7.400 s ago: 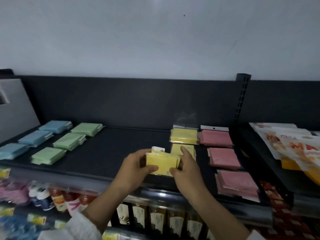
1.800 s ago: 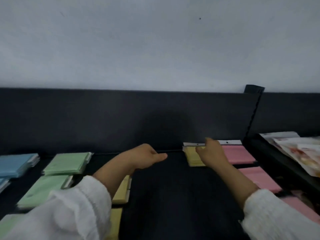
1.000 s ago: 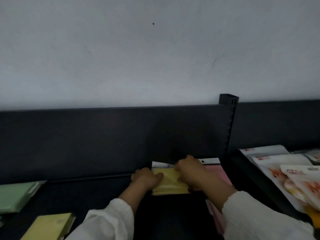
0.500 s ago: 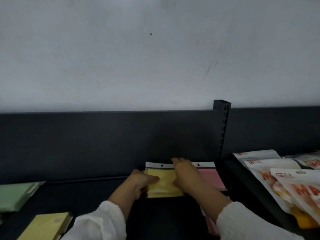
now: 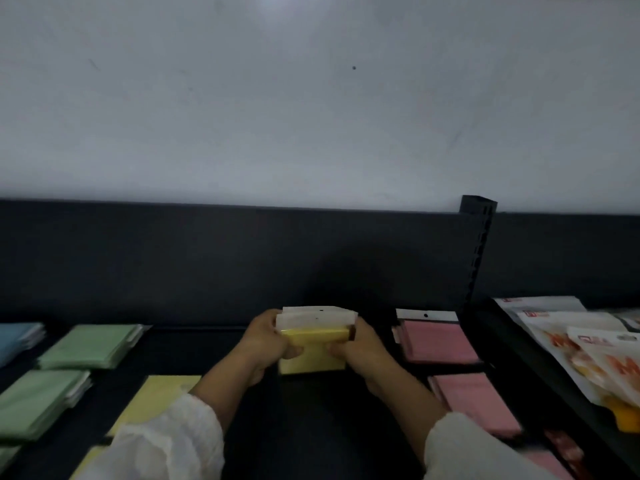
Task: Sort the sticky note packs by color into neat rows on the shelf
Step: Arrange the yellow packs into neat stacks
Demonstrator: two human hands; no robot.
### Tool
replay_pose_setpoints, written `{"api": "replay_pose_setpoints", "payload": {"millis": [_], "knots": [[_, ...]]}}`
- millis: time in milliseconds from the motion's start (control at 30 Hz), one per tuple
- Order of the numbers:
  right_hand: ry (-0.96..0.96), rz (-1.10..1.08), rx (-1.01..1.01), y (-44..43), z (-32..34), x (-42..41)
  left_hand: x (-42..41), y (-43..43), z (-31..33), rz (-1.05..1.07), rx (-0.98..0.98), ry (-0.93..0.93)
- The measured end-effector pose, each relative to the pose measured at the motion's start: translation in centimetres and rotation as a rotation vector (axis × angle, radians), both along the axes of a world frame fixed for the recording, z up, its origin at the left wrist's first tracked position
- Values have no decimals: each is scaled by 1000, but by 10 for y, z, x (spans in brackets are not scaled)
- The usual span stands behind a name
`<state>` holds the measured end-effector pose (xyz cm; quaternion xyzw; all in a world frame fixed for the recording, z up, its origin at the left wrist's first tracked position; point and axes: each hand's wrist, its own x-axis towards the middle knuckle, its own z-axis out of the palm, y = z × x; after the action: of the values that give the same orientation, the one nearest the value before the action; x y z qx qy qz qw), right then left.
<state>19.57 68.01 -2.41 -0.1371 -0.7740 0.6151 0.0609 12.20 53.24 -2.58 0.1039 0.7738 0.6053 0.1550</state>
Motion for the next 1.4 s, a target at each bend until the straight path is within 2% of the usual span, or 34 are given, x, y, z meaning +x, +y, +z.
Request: {"api": "replay_pose_setpoints", "payload": {"millis": [133, 267, 500, 633, 833, 933, 1067, 1233, 1400], "knots": [[167, -81, -15, -27, -8, -7, 12, -6, 5, 169, 112, 108], [147, -59, 37, -34, -14, -6, 19, -1, -4, 200, 171, 125], [77, -42, 87, -37, -32, 0, 17, 2, -33, 156, -108, 78], [65, -59, 67, -41, -30, -2, 11, -4, -30, 123, -329, 192], [136, -101, 153, -51, -3, -8, -2, -38, 5, 2, -410, 325], [175, -75, 103, -68, 12, -22, -17, -69, 30, 2, -424, 355], [138, -12, -94, -102, 23, -49, -39, -117, 44, -3, -254, 235], [59, -94, -208, -139, 6, -80, -62, -154, 24, 72, -135, -2], [-64, -148, -137, -155, -16, -98, -76, -169, -2, 93, -143, -90]]}}
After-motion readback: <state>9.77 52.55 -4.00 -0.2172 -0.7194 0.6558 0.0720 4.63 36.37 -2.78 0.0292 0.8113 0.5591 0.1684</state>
